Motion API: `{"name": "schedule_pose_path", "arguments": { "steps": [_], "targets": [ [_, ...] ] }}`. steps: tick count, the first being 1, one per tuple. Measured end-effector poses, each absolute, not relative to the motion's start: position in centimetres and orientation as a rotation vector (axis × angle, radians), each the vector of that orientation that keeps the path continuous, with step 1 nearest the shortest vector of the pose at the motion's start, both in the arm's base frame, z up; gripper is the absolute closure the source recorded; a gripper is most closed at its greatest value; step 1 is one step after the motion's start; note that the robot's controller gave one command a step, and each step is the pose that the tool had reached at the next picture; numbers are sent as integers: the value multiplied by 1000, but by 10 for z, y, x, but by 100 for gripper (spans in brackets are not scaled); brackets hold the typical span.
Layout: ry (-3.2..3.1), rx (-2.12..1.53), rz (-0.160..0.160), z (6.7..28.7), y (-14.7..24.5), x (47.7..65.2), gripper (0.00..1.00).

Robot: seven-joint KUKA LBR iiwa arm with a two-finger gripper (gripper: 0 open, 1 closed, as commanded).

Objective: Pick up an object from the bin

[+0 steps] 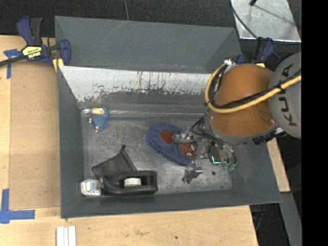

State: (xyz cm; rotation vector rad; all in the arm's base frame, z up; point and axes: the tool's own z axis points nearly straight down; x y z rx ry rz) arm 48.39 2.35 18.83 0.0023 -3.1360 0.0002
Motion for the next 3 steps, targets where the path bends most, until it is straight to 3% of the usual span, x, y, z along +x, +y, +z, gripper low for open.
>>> {"name": "schedule_pose_path", "arguments": {
  "steps": [1,2,3],
  "targets": [
    [-3121,-429,-4,75,26,534,0],
    [-3154,-439,-5,81,23,542,100],
    [-3148,-170,0,244,12,529,100]
  ]
}}
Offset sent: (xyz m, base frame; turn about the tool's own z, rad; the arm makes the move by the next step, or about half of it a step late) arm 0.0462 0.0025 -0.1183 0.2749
